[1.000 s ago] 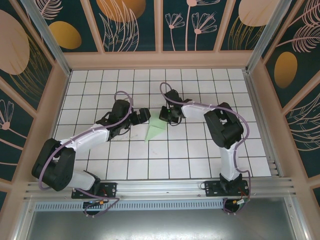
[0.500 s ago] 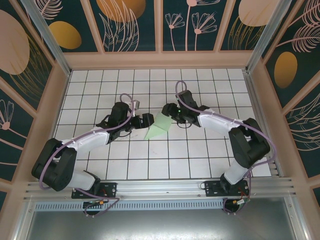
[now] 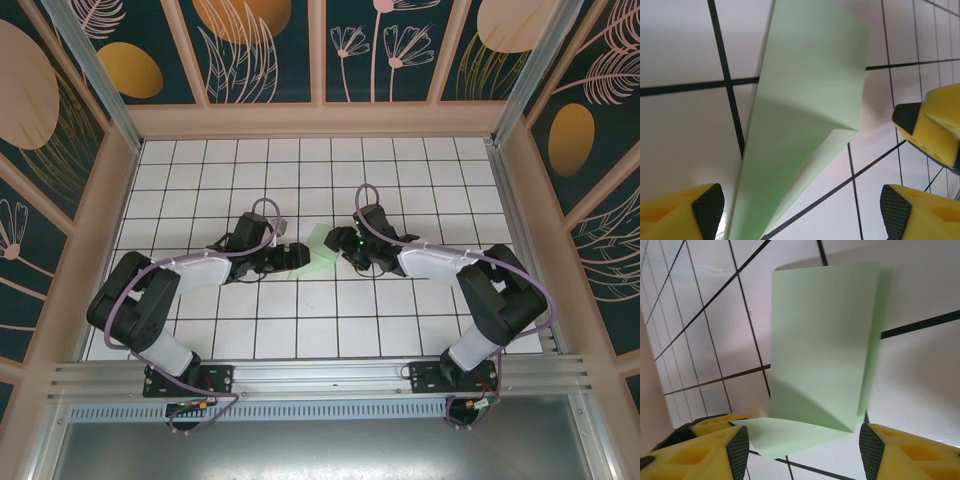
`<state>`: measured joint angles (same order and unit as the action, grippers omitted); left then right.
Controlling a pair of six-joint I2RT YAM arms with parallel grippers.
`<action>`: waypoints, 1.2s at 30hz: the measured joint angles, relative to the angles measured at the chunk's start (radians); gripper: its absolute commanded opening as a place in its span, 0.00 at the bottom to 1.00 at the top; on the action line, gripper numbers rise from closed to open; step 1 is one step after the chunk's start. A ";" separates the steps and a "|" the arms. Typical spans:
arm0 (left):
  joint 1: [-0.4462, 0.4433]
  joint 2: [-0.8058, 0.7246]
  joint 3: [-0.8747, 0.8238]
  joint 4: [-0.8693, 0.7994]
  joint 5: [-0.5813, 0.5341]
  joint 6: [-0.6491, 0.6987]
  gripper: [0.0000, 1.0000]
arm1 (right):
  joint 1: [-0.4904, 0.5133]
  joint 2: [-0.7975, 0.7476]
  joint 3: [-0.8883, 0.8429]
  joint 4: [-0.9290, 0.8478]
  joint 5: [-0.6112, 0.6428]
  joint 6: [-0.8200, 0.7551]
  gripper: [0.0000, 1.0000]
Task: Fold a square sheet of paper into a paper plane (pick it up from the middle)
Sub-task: Third fold the triangle at the center of the table, then fourth fold the wing at the center of the table.
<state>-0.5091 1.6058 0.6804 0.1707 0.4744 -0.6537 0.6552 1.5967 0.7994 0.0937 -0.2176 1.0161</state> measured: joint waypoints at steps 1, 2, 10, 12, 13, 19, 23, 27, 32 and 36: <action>0.000 0.008 0.000 0.000 0.009 0.000 0.82 | 0.003 0.000 -0.005 0.013 0.000 0.009 0.63; 0.000 0.015 -0.001 0.001 0.019 -0.001 0.82 | 0.006 0.000 -0.011 0.022 0.000 0.014 0.63; -0.002 0.024 -0.034 0.050 0.130 -0.034 0.76 | 0.019 -0.002 -0.064 0.048 0.002 0.057 0.63; -0.002 0.026 -0.035 0.057 0.150 -0.043 0.74 | 0.021 -0.003 -0.076 0.053 0.001 0.067 0.63; -0.003 0.026 -0.035 0.060 0.157 -0.046 0.73 | 0.021 -0.005 -0.081 0.054 0.001 0.070 0.63; -0.004 0.026 -0.035 0.064 0.177 -0.056 0.68 | 0.021 -0.004 -0.095 0.092 -0.008 0.094 0.63; -0.004 0.026 -0.032 0.056 0.167 -0.053 0.64 | 0.023 0.016 -0.095 0.138 -0.023 0.102 0.62; -0.004 0.026 -0.020 0.033 0.138 -0.036 0.61 | 0.026 0.040 -0.095 0.162 -0.036 0.114 0.62; -0.004 0.026 -0.016 0.043 0.112 0.019 0.55 | 0.027 0.042 -0.095 0.164 -0.038 0.117 0.62; -0.004 0.026 -0.016 0.099 0.104 0.076 0.51 | 0.024 0.039 -0.095 0.161 -0.038 0.116 0.62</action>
<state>-0.5129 1.6318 0.6640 0.2695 0.5781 -0.5774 0.6796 1.6356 0.7044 0.2543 -0.2558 1.1320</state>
